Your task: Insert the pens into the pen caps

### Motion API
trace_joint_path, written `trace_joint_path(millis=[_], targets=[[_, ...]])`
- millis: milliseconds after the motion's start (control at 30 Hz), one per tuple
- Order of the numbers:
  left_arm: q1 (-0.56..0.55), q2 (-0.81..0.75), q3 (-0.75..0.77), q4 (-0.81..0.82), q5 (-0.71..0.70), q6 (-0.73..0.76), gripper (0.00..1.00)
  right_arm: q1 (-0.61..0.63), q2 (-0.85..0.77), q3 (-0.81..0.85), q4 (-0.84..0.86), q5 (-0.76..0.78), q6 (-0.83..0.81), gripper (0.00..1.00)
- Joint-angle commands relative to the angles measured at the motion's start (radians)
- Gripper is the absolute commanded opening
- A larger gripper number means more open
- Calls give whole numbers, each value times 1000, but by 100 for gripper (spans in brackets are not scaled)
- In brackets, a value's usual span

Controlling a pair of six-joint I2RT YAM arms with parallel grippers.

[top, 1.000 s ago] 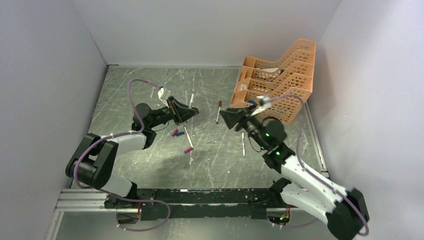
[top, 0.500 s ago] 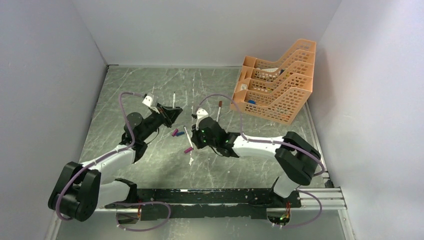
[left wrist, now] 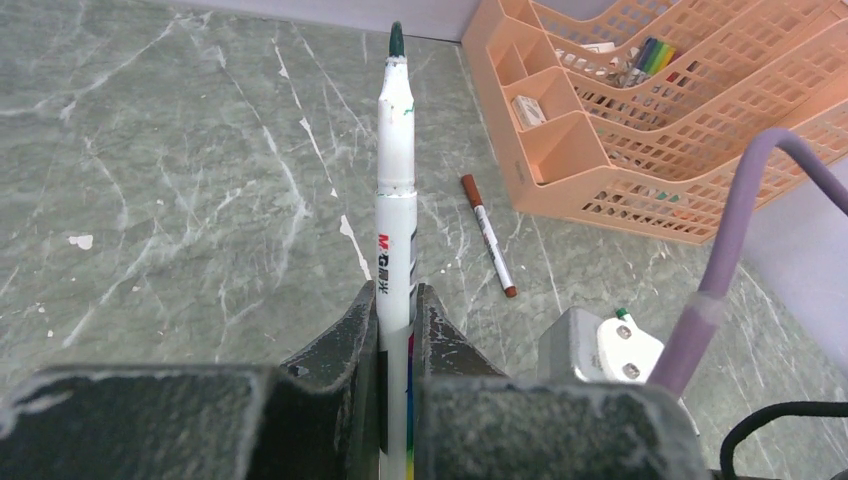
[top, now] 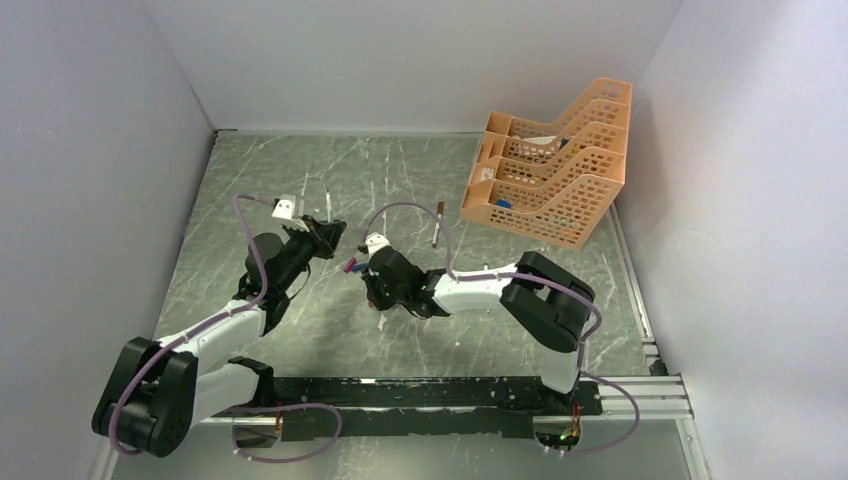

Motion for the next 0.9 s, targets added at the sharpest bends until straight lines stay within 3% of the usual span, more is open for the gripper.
trace_joint_path(millis=[0,267,600,667,733,867], targets=[[11,-15,2,-10,-23,-8,7,6,26,16,15,7,5,11],[15,3,9,-11,-9,-14,7,17,0,-36,11,9,7,9],[20,26,9,12,13,-30,7,37,-180,-160,29,80,29,7],[20,28,6,17,19,-33,7,46,-225,-182,58,110,36,14],[20,25,7,16,20,-35,7,57,-265,-194,77,142,47,27],[20,21,2,24,21,-44,7,63,-257,-125,-86,201,146,42]])
